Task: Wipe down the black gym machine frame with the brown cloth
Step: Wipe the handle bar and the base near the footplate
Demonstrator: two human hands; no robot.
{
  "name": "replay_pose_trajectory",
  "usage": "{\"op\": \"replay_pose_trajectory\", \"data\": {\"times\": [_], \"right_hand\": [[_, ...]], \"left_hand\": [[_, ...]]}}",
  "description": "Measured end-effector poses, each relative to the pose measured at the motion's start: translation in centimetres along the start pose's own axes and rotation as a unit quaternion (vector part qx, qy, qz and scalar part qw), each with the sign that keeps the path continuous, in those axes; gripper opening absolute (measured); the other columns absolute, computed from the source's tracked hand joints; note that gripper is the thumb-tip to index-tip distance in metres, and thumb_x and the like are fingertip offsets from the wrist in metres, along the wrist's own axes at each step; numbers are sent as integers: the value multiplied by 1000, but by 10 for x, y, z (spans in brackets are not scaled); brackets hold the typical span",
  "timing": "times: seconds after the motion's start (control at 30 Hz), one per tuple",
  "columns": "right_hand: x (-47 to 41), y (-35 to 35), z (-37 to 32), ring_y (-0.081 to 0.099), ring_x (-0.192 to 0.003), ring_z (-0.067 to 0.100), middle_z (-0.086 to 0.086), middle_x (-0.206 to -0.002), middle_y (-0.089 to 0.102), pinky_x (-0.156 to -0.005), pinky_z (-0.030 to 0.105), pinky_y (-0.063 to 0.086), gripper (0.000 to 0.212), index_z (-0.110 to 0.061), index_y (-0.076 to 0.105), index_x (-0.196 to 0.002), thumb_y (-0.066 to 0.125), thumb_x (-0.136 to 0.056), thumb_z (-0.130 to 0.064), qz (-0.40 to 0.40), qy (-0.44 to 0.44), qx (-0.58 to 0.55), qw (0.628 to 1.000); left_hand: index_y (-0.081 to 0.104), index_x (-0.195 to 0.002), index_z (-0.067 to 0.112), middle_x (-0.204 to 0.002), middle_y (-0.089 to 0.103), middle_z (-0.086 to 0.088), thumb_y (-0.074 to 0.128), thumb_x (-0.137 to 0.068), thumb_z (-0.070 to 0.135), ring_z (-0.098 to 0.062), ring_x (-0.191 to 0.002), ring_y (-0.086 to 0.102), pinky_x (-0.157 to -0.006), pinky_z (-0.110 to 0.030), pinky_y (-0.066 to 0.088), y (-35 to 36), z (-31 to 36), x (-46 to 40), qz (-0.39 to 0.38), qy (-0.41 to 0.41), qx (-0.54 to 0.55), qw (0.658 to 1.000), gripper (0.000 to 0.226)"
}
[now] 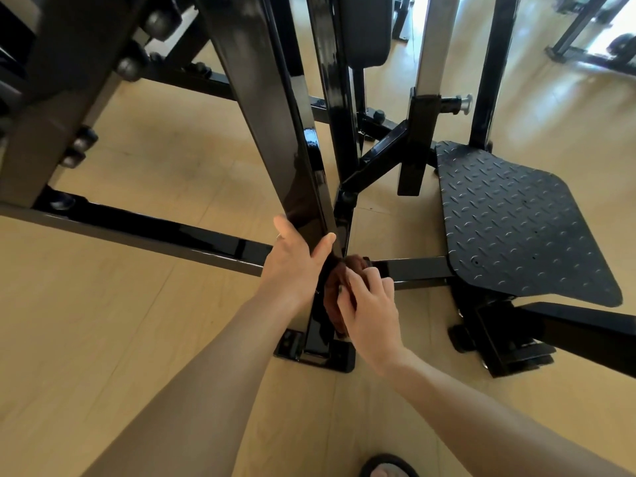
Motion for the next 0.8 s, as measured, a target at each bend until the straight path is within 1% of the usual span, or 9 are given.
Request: {"op": "replay_pose_trajectory", "data": {"times": [0.13, 0.2, 0.23, 0.3, 0.37, 0.43, 0.57, 0.7, 0.8], "right_hand": [[10, -2, 3, 49, -108, 15, -1, -127, 54, -89, 33, 56, 30, -20, 66, -128, 60, -101, -30, -77, -31, 10, 997], [31, 5, -9, 50, -111, 10, -4, -127, 55, -95, 34, 54, 31, -22, 67, -127, 55, -100, -34, -129, -73, -27, 989], [41, 9, -17, 50, -114, 10, -4, -128, 54, -98, 34, 53, 33, -23, 66, -129, 53, -101, -35, -127, -98, -47, 986], [42, 18, -29, 46, -126, 14, -2, -138, 49, -109, 34, 44, 38, -24, 58, -139, 50, -103, -36, -101, -124, -56, 986], [29, 33, -31, 34, -141, 22, 0, -150, 39, -119, 41, 34, 45, -28, 47, -148, 46, -105, -43, -130, -150, 20, 980], [27, 53, -26, 25, -149, 27, 0, -156, 33, -123, 51, 29, 52, -31, 40, -151, 44, -103, -51, -191, -198, 118, 954], [58, 65, -19, 36, -143, 30, 1, -151, 42, -116, 52, 40, 41, -34, 53, -139, 56, -100, -45, -188, -225, 143, 945], [62, 66, -5, 41, -142, 29, 2, -152, 42, -110, 47, 45, 55, -36, 48, -144, 66, -94, -46, -215, -319, 185, 904], [25, 59, -3, 32, -149, 26, 1, -159, 31, -109, 44, 45, 52, -35, 41, -150, 53, -101, -49, -222, -249, 151, 930]], "left_hand": [[28, -123, 20, -105, 59, 0, 59, -100, 44, -11, -83, 58, -58, -15, 43, -3, 0, -1, -29, -8, 13, 999, 45], [32, -130, 22, -111, 62, 2, 56, -102, 44, -8, -85, 59, -60, -14, 41, -4, -6, -1, -75, -6, 6, 997, 43], [35, -133, 24, -115, 64, 2, 54, -103, 44, -8, -90, 61, -63, -16, 43, -4, -12, 1, -103, -1, -14, 995, 41], [35, -142, 27, -129, 63, -1, 54, -102, 42, -18, -111, 63, -85, -29, 53, -6, -31, 6, -131, 16, -97, 987, 46], [25, -156, 26, -150, 50, -4, 57, -101, 42, -25, -138, 48, -114, -43, 41, -16, -56, 12, -123, 14, -230, 965, 66], [12, -162, 27, -165, 31, -3, 56, -101, 44, -23, -152, 28, -124, -45, 27, -27, -82, 20, -133, 2, -303, 944, 77], [1, -163, 32, -170, 15, -2, 49, -104, 47, -22, -156, 17, -127, -44, 18, -36, -112, 27, -187, -11, -348, 919, 78], [1, -163, 33, -171, 9, -2, 48, -104, 49, -24, -156, 15, -127, -43, 18, -30, -105, 25, -173, -20, -332, 927, 77], [2, -163, 33, -171, 9, -2, 47, -104, 51, -25, -156, 17, -126, -42, 19, -25, -102, 23, -173, -17, -333, 927, 76]]}}
Point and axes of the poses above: each hand's wrist, its own x-axis away from the middle knuckle, its own y-axis out of the palm, z = x × y, the point moved 5 cm from there along -x, towards the middle knuckle
